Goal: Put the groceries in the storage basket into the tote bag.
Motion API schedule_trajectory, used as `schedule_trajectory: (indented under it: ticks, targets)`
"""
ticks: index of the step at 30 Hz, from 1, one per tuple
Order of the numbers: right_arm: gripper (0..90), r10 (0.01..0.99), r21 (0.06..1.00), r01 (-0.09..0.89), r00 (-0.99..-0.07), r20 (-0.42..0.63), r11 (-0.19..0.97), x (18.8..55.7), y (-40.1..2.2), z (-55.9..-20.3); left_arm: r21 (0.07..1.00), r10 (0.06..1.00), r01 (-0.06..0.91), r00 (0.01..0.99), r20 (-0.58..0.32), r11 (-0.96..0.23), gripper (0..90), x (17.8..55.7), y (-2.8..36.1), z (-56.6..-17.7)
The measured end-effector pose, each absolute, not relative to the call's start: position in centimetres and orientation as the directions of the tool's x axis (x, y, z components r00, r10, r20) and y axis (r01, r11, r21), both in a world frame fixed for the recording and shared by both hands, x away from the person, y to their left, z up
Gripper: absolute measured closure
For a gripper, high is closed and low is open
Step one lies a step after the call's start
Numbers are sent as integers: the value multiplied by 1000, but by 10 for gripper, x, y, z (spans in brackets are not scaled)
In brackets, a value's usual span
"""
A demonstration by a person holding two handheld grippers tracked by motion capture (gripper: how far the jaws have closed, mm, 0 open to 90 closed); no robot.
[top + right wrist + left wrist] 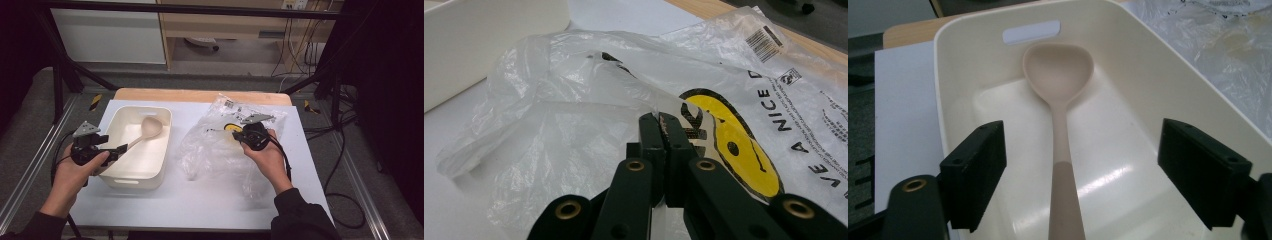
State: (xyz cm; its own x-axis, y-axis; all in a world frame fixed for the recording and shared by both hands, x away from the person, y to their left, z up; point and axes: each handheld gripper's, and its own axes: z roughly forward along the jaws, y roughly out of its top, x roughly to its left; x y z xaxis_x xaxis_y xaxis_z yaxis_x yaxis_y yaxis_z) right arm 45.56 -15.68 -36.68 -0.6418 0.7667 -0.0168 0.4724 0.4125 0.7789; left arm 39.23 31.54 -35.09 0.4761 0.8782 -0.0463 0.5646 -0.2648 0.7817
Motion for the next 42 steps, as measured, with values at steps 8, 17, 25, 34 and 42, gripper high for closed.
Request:
schedule_trajectory:
  ticks: [8,17,25,34,42]
  targets:
    - [900,766,779,474,-643,-14,411,456,-157,-367,740,886,606,463,-29,-293,288,394,312,-360]
    - [900,769,779,475,-640,-14,409,456,-158,-367,722,890,616,455,0,-315,387,390,312,-365]
    - [900,768,780,474,-641,-13,409,455,-159,-368,709,890,629,455,-4,-319,444,390,312,-371]
    - [900,768,778,475,-641,-13,410,456,-159,-368,693,891,643,453,1,-327,477,390,312,-375]
    - [900,769,778,479,-639,-9,407,456,-159,-369,671,888,658,459,1,-341,532,390,313,-376]
